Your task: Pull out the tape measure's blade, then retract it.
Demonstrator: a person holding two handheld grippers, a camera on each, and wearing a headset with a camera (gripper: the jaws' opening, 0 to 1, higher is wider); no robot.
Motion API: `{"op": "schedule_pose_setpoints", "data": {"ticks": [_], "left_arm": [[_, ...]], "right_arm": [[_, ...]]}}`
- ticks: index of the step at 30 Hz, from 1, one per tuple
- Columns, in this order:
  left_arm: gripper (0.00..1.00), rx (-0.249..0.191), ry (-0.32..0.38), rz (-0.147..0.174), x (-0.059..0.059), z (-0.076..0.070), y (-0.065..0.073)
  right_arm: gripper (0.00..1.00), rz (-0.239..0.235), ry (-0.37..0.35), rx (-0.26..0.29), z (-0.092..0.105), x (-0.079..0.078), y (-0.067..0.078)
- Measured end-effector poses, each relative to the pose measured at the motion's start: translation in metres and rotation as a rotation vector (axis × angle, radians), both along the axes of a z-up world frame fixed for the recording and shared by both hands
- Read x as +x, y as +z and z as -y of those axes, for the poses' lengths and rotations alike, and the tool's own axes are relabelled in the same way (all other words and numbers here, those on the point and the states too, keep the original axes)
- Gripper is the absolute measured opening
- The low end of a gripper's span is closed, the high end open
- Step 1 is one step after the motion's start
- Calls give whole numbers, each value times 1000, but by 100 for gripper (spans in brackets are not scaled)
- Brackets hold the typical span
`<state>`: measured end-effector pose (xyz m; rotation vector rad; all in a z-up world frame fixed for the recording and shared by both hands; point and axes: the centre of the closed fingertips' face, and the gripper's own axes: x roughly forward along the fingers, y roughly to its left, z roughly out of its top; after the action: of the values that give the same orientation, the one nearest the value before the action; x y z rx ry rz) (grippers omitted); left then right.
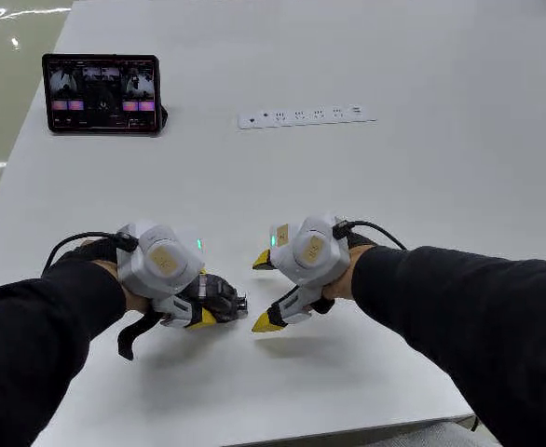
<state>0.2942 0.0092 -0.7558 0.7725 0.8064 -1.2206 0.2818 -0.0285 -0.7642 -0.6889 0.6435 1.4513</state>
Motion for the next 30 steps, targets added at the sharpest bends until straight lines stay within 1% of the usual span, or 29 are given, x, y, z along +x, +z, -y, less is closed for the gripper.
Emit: {"op": "schedule_pose_setpoints", "data": {"ticks": [2,5,10,12,14,15,16,18,19,21,24,26,27,28,30], "left_arm": [[34,-3,-2,-3,0,0,0],[34,-5,-3,-1,0,0,0],[34,-9,-6,-5,0,0,0],[34,-16,-9,-7,0,0,0],[34,-22,-5,-8,0,0,0],[34,-22,-5,-6,0,0,0],[34,-20,-5,-3,0,0,0],[34,-21,-5,0,0,0,0],[34,-24,-4,-1,0,0,0],[34,-30,-3,-2,0,0,0],[34,-31,-1,-2,0,1,0],[34,-28,1,1,0,0,0],[34,-27,4,1,0,0,0],[34,-26,5,0,0,0,0],[34,-27,6,-2,0,0,0]], "right_arm": [[44,-8,9,-1,-3,-2,-2],[36,4,28,-7,-8,-2,-6],[31,-7,31,-13,-11,-1,-12],[24,-10,36,-20,-11,-2,-14],[18,-23,45,-23,-10,-4,-16],[16,-25,53,-25,-10,-4,-16],[16,-21,53,-26,-9,-3,-15],[12,-26,49,-29,-10,0,-14],[12,-29,54,-32,-10,-1,-13],[12,-6,91,-49,-11,-2,-13],[13,-21,73,-44,-14,-1,-14],[12,-35,30,-50,-16,-1,-16],[12,-25,56,-49,-15,-2,-15],[12,-37,38,-41,-14,-2,-14],[11,-31,44,-36,-13,-3,-14]]}}
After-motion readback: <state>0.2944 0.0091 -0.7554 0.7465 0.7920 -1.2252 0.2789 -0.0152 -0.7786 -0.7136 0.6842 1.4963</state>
